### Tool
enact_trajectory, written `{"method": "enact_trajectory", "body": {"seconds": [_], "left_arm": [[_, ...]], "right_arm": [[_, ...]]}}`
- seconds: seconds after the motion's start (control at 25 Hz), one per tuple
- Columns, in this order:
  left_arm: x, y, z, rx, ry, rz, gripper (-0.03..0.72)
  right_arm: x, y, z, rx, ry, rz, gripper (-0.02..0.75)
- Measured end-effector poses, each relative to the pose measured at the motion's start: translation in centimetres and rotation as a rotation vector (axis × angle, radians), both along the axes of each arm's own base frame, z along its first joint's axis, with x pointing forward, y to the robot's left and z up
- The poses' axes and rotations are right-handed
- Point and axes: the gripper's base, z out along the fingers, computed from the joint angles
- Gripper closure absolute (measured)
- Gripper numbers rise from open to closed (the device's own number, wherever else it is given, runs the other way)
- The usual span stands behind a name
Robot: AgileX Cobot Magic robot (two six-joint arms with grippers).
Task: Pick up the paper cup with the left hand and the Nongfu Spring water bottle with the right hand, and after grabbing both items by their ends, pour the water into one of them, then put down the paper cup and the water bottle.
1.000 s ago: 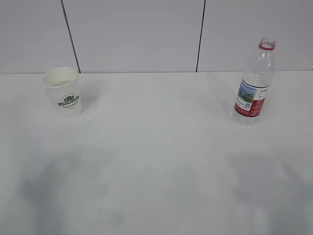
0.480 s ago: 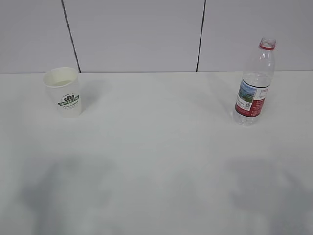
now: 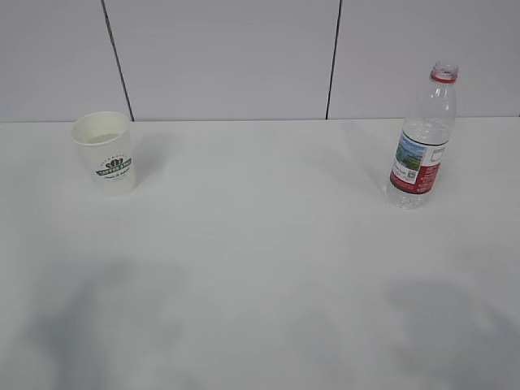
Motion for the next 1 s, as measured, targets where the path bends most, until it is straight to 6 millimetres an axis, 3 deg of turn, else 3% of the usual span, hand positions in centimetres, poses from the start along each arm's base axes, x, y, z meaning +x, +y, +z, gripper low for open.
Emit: {"method": "enact_trajectory", "body": {"seconds": [0.32,1.0], "left_arm": [[-0.4,0.0,-0.8,0.011,0.103,-0.004,0.228],[-0.3,0.1,-1.3,0.024,0.132,0.005,0.233]], "right_arm": [[-0.3,-0.1,-0.7,-0.022,0.079,-0.004,0.178],[-0.1,-0.1,-1.1,-0.024,0.098,-0.005,0.180]]}}
